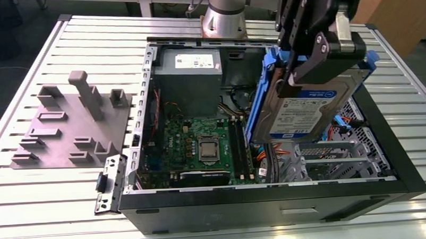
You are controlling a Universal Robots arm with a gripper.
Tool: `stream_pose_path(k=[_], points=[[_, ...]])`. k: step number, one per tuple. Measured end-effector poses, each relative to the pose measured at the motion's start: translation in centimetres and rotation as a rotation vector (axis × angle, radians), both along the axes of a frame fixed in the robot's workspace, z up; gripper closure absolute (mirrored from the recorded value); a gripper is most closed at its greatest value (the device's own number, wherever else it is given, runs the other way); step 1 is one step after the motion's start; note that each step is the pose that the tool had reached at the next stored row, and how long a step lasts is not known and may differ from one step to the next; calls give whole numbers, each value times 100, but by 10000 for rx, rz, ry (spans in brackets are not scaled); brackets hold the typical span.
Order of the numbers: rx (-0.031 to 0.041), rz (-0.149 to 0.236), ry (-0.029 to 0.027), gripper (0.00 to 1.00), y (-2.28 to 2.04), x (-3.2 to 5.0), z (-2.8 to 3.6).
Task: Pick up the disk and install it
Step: 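Insert the disk into the insertion slot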
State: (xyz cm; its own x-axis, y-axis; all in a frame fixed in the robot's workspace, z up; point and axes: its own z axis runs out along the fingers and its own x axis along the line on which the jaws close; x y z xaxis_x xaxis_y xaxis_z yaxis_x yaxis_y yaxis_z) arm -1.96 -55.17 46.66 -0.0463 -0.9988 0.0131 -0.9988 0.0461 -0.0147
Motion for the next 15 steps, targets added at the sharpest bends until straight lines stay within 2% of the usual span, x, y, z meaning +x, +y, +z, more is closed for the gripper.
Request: stream_pose_path(k=[4, 13, 15], points=[[1, 1, 0, 63, -4, 49, -10], [1, 0, 0, 63, -7, 51, -13], [2, 2, -1, 63, -25, 61, -19]])
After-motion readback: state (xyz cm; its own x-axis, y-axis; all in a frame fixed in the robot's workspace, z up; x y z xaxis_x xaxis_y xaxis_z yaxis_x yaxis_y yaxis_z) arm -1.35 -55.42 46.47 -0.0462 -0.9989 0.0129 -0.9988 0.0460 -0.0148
